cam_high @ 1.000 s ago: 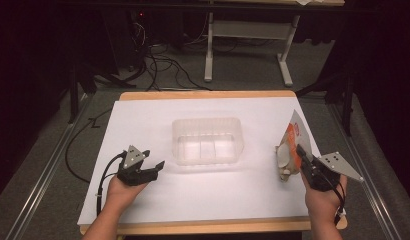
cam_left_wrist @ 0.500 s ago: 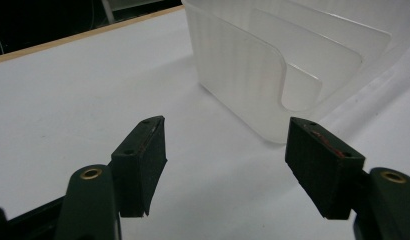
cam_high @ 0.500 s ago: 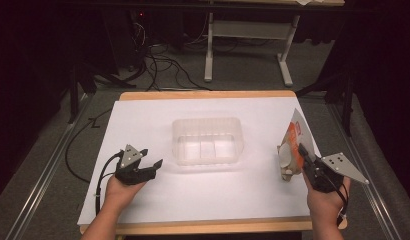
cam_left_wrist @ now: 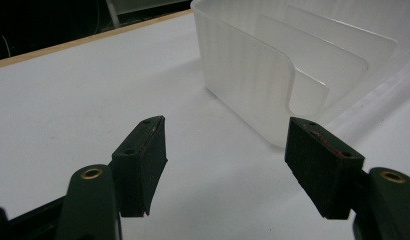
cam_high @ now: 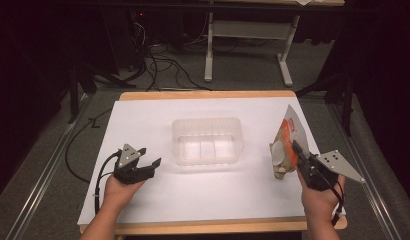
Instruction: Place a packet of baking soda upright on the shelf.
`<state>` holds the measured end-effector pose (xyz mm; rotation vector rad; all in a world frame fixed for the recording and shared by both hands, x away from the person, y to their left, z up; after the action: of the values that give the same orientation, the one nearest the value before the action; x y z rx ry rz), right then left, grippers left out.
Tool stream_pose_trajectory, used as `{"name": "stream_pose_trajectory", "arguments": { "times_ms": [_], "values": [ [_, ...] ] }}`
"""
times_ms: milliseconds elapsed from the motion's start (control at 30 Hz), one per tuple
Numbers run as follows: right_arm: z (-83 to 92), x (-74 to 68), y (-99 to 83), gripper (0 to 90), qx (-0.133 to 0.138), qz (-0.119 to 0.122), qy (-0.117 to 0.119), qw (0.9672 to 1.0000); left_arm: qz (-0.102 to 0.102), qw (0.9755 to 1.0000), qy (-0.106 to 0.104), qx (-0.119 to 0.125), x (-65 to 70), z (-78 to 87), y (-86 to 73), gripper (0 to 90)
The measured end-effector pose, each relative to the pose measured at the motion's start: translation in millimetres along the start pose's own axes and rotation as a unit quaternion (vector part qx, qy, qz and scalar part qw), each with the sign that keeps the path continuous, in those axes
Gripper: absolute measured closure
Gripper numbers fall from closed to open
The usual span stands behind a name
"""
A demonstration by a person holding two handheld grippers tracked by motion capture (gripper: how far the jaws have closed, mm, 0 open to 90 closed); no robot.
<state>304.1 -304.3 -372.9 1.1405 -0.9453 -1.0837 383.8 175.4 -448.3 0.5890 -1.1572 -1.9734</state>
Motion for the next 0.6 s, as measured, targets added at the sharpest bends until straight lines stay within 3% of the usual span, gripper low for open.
{"name": "stream_pose_trajectory", "arguments": {
  "times_ms": [200,300,467,600],
  "values": [
    [-4.5,-8.8,9.8,90.0,0.016,0.005,0.011,0.9998,0.007,1.0000,0.002,0.002,-3.1,-0.6,-0.1,33.5],
    [-9.2,-10.6,16.1,90.0,0.023,-0.004,0.018,0.9996,0.011,0.9999,0.003,0.003,-4.5,-0.2,0.3,33.5],
    [-16.2,-17.3,27.4,90.0,0.024,0.008,0.018,0.9995,0.009,0.9999,0.004,0.009,-2.9,3.6,0.4,33.5],
    [-19.5,-21.4,35.6,90.0,0.029,0.004,0.022,0.9993,0.016,0.9998,-0.001,0.014,-3.6,6.8,1.1,33.5]
  ]
}}
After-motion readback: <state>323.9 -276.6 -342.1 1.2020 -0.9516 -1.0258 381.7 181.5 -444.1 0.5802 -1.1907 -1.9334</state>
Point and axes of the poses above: each handheld gripper's, and its own axes: z roughly backward along the jaws, y roughly out of its top, x roughly to its right, the point moved 2 cm from there along -z, roughly forward along the jaws
